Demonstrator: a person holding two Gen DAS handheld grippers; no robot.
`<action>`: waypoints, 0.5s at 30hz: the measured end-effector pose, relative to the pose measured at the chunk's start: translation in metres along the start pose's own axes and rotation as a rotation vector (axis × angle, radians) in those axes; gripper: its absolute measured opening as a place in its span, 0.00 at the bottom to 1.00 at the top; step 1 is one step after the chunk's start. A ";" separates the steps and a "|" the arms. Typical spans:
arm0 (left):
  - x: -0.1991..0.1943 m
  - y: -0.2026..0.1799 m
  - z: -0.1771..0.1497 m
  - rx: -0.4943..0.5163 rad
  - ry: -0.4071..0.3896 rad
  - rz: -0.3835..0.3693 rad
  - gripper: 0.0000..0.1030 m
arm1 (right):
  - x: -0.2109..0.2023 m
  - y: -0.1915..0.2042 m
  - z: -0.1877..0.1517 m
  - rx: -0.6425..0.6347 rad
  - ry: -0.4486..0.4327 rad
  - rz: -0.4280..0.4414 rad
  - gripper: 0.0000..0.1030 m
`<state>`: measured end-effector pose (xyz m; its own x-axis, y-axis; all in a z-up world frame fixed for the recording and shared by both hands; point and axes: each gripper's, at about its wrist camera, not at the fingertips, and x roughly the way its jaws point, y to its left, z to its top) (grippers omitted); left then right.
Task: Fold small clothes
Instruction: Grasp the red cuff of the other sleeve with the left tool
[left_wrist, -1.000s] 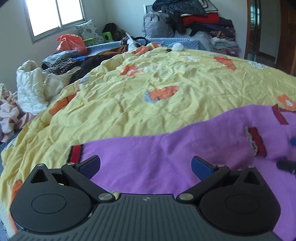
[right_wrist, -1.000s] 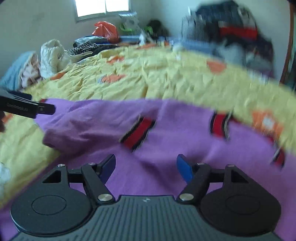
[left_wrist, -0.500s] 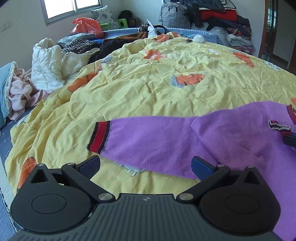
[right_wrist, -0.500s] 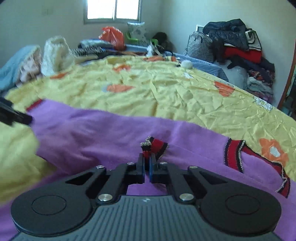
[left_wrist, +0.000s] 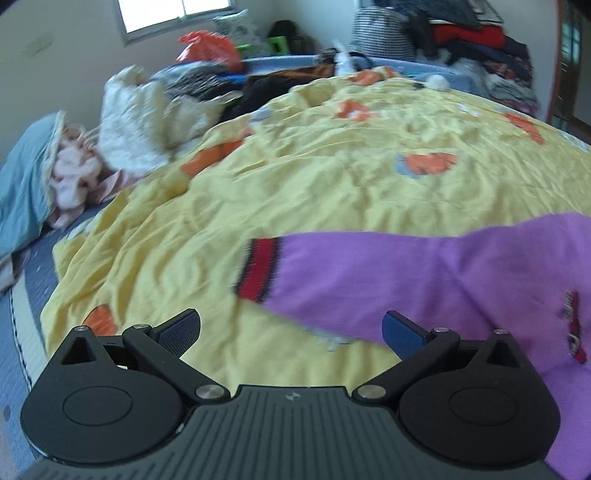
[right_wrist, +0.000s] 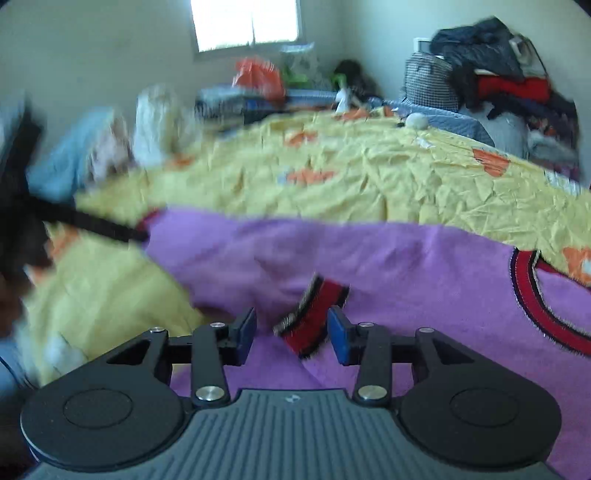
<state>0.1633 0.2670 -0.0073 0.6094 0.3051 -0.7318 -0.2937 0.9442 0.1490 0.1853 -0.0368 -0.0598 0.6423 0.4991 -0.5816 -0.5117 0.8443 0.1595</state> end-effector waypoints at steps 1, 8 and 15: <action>0.004 0.011 0.001 -0.030 0.011 0.007 1.00 | 0.001 -0.003 0.001 -0.001 -0.023 -0.035 0.40; 0.032 0.088 0.006 -0.280 0.029 -0.068 1.00 | 0.049 0.015 -0.007 -0.154 0.076 -0.155 0.40; 0.078 0.121 0.006 -0.493 0.127 -0.379 1.00 | -0.017 0.005 -0.020 0.004 -0.031 -0.039 0.77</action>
<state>0.1802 0.4054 -0.0425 0.6544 -0.0853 -0.7513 -0.3978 0.8062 -0.4380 0.1601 -0.0456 -0.0653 0.6795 0.4712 -0.5624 -0.4836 0.8641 0.1397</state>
